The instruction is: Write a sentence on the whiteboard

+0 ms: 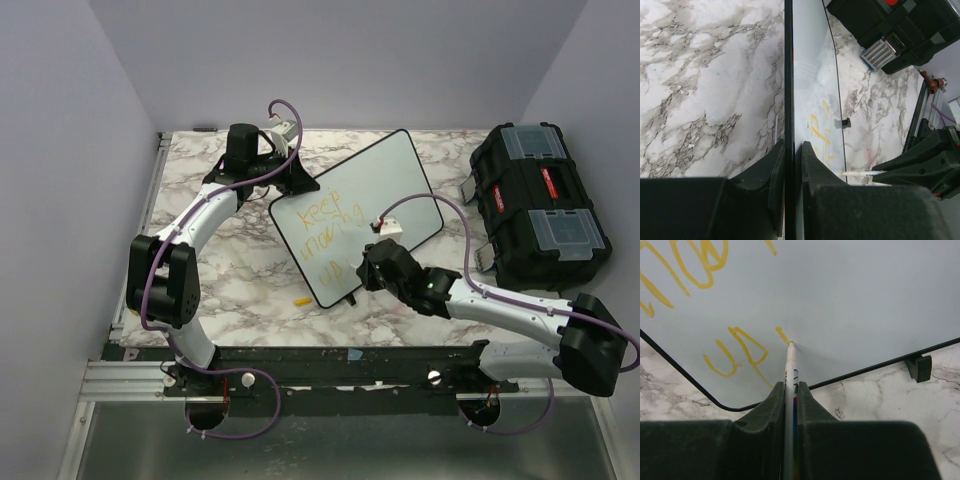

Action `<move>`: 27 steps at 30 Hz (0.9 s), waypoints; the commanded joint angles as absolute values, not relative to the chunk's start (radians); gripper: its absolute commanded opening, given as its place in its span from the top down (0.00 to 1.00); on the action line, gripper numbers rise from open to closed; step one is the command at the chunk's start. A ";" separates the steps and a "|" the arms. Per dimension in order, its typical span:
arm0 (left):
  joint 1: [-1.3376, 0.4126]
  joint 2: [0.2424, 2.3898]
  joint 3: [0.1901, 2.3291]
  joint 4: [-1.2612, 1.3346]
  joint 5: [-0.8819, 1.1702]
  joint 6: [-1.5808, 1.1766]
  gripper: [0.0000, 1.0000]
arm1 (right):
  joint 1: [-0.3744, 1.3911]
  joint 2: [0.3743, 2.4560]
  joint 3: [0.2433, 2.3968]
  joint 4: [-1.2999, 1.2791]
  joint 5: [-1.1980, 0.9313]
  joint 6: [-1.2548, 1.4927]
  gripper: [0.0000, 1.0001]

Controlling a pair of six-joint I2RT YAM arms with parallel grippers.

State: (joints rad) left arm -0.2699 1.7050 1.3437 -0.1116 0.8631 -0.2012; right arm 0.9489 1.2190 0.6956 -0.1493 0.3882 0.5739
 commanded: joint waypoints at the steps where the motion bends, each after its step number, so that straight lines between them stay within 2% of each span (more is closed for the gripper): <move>1: -0.307 1.720 1.312 -0.160 0.904 -0.106 1.00 | 0.938 1.273 0.737 -0.161 0.478 0.548 0.99; 15: -0.307 1.717 1.312 -0.158 0.905 -0.106 1.00 | 0.924 1.305 0.804 -0.159 0.485 0.530 0.99; 27: -0.306 1.721 1.314 -0.158 0.905 -0.106 1.00 | 0.924 1.248 0.700 -0.184 0.467 0.584 0.99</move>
